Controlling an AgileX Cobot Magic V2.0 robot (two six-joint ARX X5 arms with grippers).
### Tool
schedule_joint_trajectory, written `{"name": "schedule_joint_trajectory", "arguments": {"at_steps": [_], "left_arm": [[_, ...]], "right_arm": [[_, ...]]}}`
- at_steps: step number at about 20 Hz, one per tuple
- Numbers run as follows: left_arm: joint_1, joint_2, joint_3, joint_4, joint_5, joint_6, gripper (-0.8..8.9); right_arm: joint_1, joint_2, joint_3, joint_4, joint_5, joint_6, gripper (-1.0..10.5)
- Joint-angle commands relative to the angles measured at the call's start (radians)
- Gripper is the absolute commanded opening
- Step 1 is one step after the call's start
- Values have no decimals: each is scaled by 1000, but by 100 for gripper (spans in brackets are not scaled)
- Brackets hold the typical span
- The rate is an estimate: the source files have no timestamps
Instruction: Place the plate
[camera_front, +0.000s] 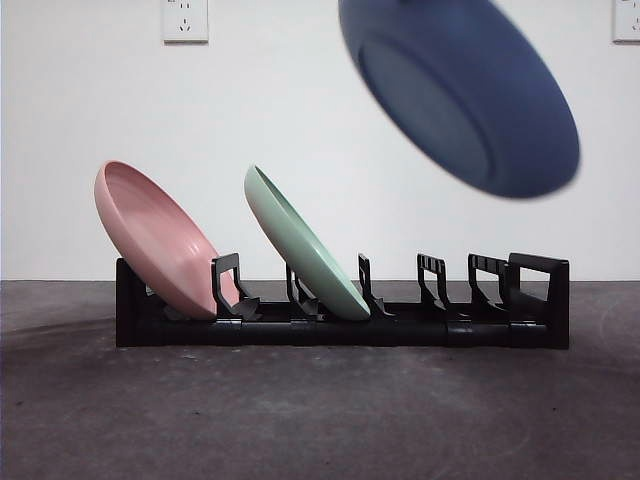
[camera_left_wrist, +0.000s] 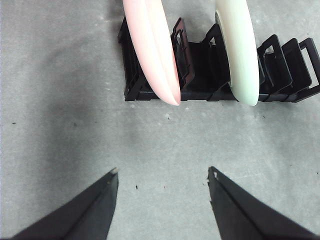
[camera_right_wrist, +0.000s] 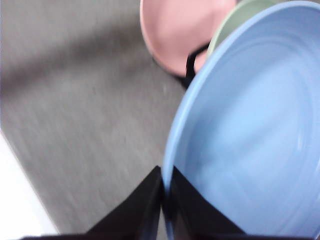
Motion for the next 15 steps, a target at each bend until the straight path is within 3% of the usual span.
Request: {"name": "schedule_joint_trajectory", "arguments": {"at_steps": [1,3,7,15], "left_arm": [[-3,6,23,8,3,11,281],[-3,6,23,9,3,11,281],[-3,6,23,34,3,11,281],[-3,6,23,52,3,11,281]], "right_arm": [[126,17,-52,23,108,-11,15],[217,46,-90,21,174,-11,15],[319,154,-98,18,200,-8,15],[342,398,-98,59,199,-62,15]]}}
